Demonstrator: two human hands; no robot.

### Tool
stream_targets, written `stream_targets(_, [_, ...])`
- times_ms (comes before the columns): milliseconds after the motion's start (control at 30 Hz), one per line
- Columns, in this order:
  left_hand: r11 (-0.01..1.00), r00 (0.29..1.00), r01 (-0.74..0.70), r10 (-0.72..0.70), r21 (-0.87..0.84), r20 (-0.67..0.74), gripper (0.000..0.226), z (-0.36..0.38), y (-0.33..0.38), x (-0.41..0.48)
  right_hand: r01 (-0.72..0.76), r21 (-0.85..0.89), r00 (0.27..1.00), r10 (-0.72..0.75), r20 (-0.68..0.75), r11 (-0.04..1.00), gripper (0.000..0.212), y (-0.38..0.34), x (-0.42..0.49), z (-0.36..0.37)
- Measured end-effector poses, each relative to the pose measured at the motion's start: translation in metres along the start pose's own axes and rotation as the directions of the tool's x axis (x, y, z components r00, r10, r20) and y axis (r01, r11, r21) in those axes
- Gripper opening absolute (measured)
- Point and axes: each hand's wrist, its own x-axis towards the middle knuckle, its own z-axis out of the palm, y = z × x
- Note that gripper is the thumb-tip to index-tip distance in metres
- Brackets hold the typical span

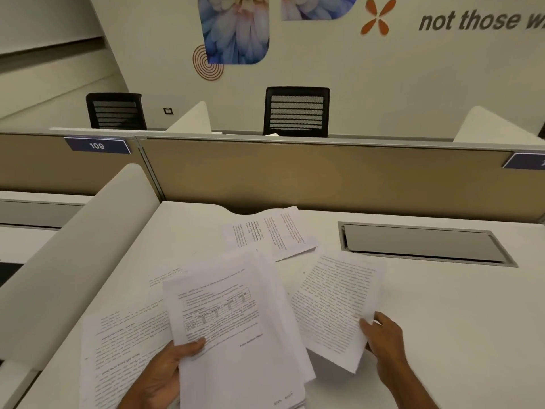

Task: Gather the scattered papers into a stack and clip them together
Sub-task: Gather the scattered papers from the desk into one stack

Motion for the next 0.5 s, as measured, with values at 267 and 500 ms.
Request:
stream_targets(267, [0.996, 0.991, 0.054, -0.062, 0.068, 0.123, 0.049, 0.050, -0.008, -0.026, 0.026, 0.001, 0.930, -0.024, 0.368, 1.000, 0.021, -0.029, -0.042, -0.045])
stream_targets(500, [0.997, 0.982, 0.046, -0.058, 0.067, 0.180, 0.062, 0.070, -0.015, -0.056, 0.081, -0.064, 0.804, -0.028, 0.594, 0.995, 0.028, -0.051, -0.066, -0.050])
